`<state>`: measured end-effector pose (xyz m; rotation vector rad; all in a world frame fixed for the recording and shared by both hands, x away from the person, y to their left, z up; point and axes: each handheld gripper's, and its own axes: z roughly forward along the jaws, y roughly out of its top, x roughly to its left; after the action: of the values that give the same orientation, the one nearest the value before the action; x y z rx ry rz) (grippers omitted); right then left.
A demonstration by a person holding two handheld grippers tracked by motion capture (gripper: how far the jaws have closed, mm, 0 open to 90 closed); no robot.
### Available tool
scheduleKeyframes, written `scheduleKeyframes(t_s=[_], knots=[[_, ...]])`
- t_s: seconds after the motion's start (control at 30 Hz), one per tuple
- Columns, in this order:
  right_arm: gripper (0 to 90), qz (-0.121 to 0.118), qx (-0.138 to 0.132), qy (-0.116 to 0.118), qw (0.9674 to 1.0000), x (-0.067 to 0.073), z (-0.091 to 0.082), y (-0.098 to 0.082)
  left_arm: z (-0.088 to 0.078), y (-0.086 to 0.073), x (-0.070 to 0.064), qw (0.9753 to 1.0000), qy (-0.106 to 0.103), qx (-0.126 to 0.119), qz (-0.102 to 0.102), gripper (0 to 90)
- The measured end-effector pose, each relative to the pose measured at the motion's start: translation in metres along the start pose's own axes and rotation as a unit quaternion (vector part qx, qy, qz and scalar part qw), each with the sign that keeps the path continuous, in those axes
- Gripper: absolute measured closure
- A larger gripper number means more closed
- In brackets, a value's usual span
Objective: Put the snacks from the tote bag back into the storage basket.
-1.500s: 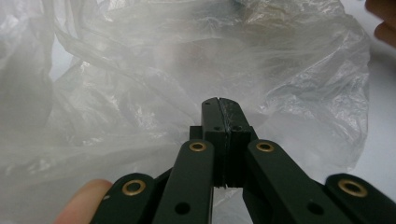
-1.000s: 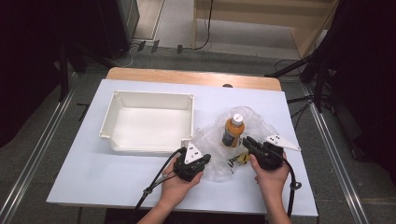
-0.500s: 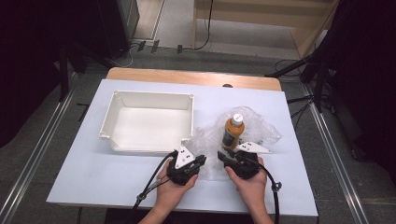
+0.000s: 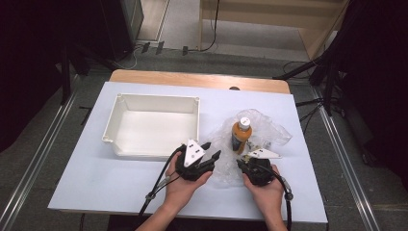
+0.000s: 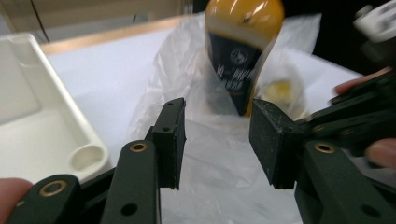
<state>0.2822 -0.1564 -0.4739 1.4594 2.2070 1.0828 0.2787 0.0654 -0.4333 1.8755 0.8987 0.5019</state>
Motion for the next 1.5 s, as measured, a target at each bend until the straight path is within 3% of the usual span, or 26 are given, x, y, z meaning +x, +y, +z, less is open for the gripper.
scheduleKeyframes(t_s=[0.17, 0.27, 0.33, 0.4, 0.47, 0.57, 0.67, 0.87, 0.93, 1.0, 1.03, 1.1, 1.17, 1.23, 1.3, 1.37, 1.43, 1.5], knots=[[90.0, 0.014, -0.005, -0.01, 0.9998, -0.021, -0.009, -0.006, 0.028, -0.014, 0.002, 0.9981, 0.018, 0.058, -0.001, 71.0], [89.5, 0.004, -0.017, -0.003, 0.9998, -0.028, -0.016, -0.009, 0.039, -0.022, 0.003, 0.9957, 0.02, 0.091, -0.001, 80.9], [84.1, 0.006, -0.032, 0.0, 0.9995, -0.03, -0.02, -0.008, 0.042, -0.024, 0.001, 0.9945, 0.025, 0.101, 0.002, 84.7], [72.1, 0.018, -0.06, 0.007, 0.998, -0.032, -0.027, -0.005, 0.044, -0.024, 0.0, 0.994, 0.029, 0.105, 0.005, 86.7], [64.2, 0.023, -0.103, 0.014, 0.9943, -0.034, -0.036, 0.002, 0.046, -0.025, 0.0, 0.9932, 0.029, 0.112, 0.0, 87.9], [59.3, 0.016, -0.151, 0.011, 0.9883, -0.034, -0.049, 0.015, 0.046, -0.026, -0.001, 0.9925, 0.032, 0.118, 0.007, 88.7], [56.4, 0.002, -0.176, 0.015, 0.9843, -0.028, -0.054, 0.027, 0.046, -0.026, -0.001, 0.9924, 0.029, 0.119, 0.004, 88.9], [39.4, -0.011, -0.196, 0.005, 0.9805, -0.014, -0.047, 0.046, 0.045, -0.027, -0.002, 0.9923, 0.03, 0.12, 0.007, 89.3], [45.3, -0.013, -0.22, 0.003, 0.9755, -0.014, -0.049, 0.051, 0.045, -0.027, -0.002, 0.9925, 0.029, 0.119, 0.004, 89.3], [55.0, 0.008, -0.25, 0.011, 0.9683, -0.02, -0.053, 0.054, 0.045, -0.027, -0.001, 0.9924, 0.028, 0.12, 0.006, 89.3], [63.1, 0.019, -0.257, 0.004, 0.9661, -0.025, -0.053, 0.056, 0.045, -0.027, -0.001, 0.9925, 0.028, 0.119, 0.006, 89.4], [72.7, 0.035, -0.246, -0.02, 0.9684, -0.035, -0.048, 0.063, 0.045, -0.027, -0.002, 0.9924, 0.029, 0.119, 0.008, 89.4], [80.2, 0.037, -0.231, -0.02, 0.9722, -0.044, -0.036, 0.069, 0.045, -0.027, -0.002, 0.9924, 0.029, 0.119, 0.009, 89.5], [84.6, 0.041, -0.198, -0.02, 0.9791, -0.049, -0.018, 0.07, 0.044, -0.027, -0.002, 0.9923, 0.026, 0.121, 0.01, 89.6], [87.9, 0.041, -0.148, -0.032, 0.9877, -0.053, 0.004, 0.067, 0.044, -0.027, -0.001, 0.9926, 0.017, 0.12, 0.006, 90.0], [89.7, 0.047, -0.095, -0.037, 0.9936, -0.057, 0.023, 0.062, 0.042, -0.027, 0.0, 0.9929, 0.01, 0.118, 0.0, 90.0], [90.0, 0.06, -0.06, -0.034, 0.9958, -0.059, 0.035, 0.056, 0.039, -0.026, 0.002, 0.9941, 0.006, 0.108, -0.006, 90.0], [90.0, 0.069, -0.049, -0.034, 0.9959, -0.06, 0.041, 0.05, 0.036, -0.026, 0.004, 0.9951, -0.002, 0.098, -0.009, 90.0]])
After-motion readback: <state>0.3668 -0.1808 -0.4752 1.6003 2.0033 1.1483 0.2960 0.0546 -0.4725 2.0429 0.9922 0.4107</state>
